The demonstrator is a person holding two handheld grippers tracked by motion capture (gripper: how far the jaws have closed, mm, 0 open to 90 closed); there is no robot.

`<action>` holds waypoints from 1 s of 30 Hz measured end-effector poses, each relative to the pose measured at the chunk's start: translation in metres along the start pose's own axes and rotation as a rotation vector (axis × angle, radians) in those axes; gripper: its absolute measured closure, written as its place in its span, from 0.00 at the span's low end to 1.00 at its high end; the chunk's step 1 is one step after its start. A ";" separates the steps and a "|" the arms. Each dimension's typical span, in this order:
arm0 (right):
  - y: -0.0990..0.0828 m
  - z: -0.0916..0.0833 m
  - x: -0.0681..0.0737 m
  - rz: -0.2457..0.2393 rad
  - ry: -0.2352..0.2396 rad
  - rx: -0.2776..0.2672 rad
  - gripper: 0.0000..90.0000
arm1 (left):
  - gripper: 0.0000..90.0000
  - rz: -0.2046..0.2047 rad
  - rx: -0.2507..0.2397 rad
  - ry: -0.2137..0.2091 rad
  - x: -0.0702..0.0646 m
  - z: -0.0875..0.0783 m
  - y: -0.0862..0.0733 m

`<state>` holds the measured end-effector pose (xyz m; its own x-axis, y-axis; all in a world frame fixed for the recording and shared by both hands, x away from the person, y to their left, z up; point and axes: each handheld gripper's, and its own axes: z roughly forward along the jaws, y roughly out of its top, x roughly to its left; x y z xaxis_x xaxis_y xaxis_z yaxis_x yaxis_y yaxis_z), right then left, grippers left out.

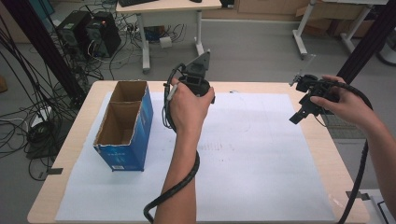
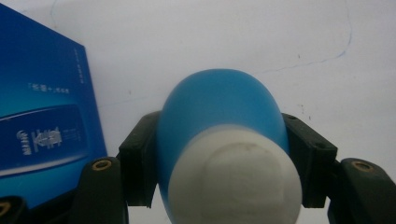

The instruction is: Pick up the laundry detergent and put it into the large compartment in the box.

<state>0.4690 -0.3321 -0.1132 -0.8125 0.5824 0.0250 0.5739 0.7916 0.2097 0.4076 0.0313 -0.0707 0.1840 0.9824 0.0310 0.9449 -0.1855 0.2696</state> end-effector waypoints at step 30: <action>0.021 -0.003 0.014 -0.038 -0.003 0.019 0.05 | 0.42 0.000 -0.083 -0.062 0.063 -0.136 -0.012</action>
<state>0.4698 -0.3076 -0.1055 -0.8335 0.5523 0.0146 0.5445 0.8166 0.1917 0.3714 0.0981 0.0589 0.2025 0.9789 -0.0278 0.9198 -0.1804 0.3486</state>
